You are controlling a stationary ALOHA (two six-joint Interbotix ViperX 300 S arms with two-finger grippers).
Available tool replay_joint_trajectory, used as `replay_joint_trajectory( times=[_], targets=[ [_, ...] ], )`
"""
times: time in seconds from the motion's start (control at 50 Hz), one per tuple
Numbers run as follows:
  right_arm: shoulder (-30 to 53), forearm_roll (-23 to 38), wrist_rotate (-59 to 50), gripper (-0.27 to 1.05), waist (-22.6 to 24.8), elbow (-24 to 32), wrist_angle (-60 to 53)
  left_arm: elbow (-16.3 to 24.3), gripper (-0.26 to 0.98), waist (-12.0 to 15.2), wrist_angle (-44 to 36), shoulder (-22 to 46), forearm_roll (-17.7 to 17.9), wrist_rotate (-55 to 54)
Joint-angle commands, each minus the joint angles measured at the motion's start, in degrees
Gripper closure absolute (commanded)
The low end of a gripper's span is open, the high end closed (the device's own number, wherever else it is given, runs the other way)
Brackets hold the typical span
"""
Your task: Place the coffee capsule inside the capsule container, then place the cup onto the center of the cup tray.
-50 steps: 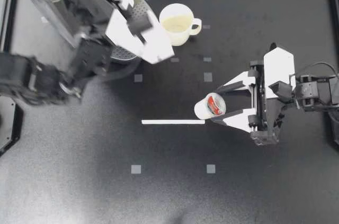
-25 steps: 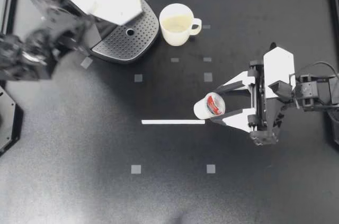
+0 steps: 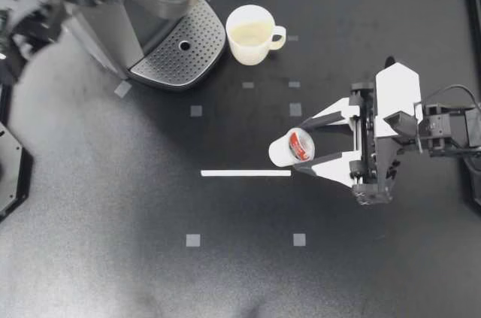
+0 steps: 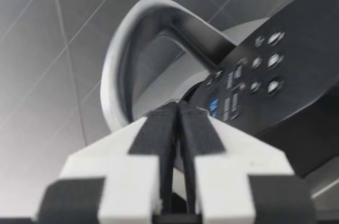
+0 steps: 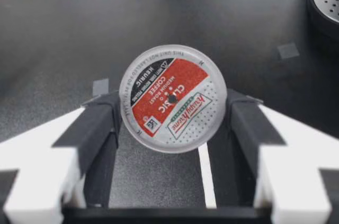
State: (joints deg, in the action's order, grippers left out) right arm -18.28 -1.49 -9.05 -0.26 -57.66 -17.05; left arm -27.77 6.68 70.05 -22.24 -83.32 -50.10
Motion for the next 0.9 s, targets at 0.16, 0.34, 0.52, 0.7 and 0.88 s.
replay_joint_trajectory(
  times=[0.16,0.34,0.52,0.7,0.88],
  targets=[
    [-0.44,-0.18,-0.09,0.3,-0.26,2.02,-0.53,-1.32,0.62,2.9,-4.92,-5.8,-0.26,-3.08],
    [-0.62,-0.18,0.18,0.3,-0.62,2.9,-0.53,-2.72,0.62,4.13,-6.59,-7.03,-0.26,-4.66],
    [-0.88,-0.18,0.26,0.3,-1.58,3.87,-0.62,-3.96,0.62,4.83,-8.0,-8.0,-0.44,-5.8],
    [-0.88,-0.09,0.44,0.3,-1.58,4.83,-0.88,-4.48,0.62,6.5,-9.14,-9.05,-0.44,-5.89],
    [-1.32,0.53,1.14,0.3,-4.22,7.12,-2.2,-4.92,0.62,6.68,-10.99,-10.02,-0.44,-7.12]
  ],
)
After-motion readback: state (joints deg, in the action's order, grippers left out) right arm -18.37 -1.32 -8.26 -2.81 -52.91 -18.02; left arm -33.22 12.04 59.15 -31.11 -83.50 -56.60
